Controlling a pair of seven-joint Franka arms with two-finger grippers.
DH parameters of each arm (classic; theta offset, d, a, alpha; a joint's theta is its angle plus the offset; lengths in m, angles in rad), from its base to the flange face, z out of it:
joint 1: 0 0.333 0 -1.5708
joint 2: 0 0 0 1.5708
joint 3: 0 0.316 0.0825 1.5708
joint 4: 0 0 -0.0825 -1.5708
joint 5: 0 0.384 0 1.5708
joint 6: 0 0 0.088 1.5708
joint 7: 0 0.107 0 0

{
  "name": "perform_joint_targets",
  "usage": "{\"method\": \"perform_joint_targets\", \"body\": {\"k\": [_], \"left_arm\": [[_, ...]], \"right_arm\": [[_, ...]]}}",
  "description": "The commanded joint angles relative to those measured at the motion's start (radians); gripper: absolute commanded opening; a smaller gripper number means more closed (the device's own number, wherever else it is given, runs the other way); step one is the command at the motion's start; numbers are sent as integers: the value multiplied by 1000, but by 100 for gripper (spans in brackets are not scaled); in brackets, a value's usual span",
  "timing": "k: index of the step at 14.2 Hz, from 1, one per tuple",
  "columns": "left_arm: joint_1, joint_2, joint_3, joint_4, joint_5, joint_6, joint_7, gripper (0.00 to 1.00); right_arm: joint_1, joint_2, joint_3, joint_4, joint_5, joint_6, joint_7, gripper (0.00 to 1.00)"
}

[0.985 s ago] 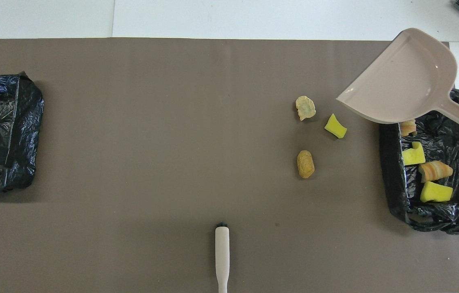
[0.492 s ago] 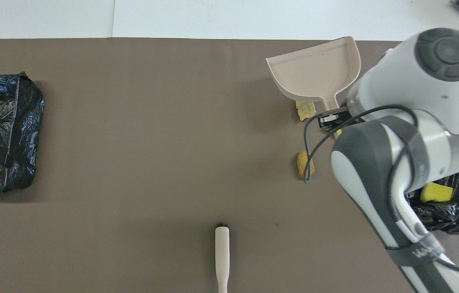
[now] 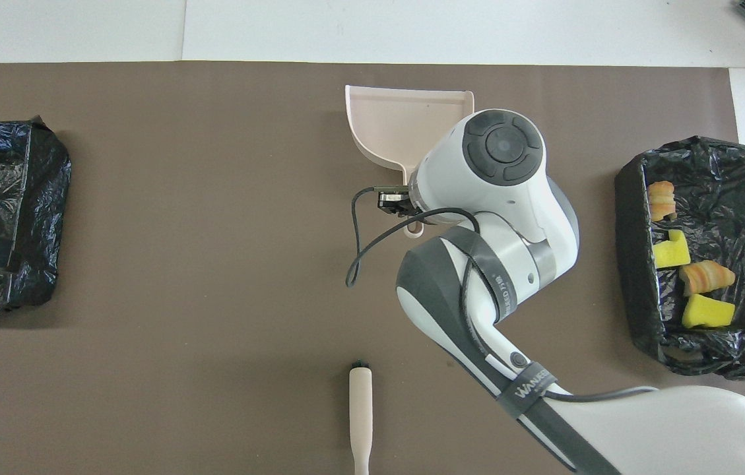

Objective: Sweep and dump trash in bin
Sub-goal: 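Lower the dustpan with the right gripper near the remaining debris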

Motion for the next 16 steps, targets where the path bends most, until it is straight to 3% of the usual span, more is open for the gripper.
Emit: {"method": "perform_joint_targets", "body": {"k": [1,5,16], "left_arm": [[5,-16,-2,-14,-4,10,6,100],[5,-16,-2,-14,-4,10,6,100],[5,-16,-2,-14,-4,10,6,100]], "right_arm": [[42,83,22,21,-12,102,125,0],[73,166,79,22,-147,176,253,0],[70,196,120,-16,-290,167,258,0]]}}
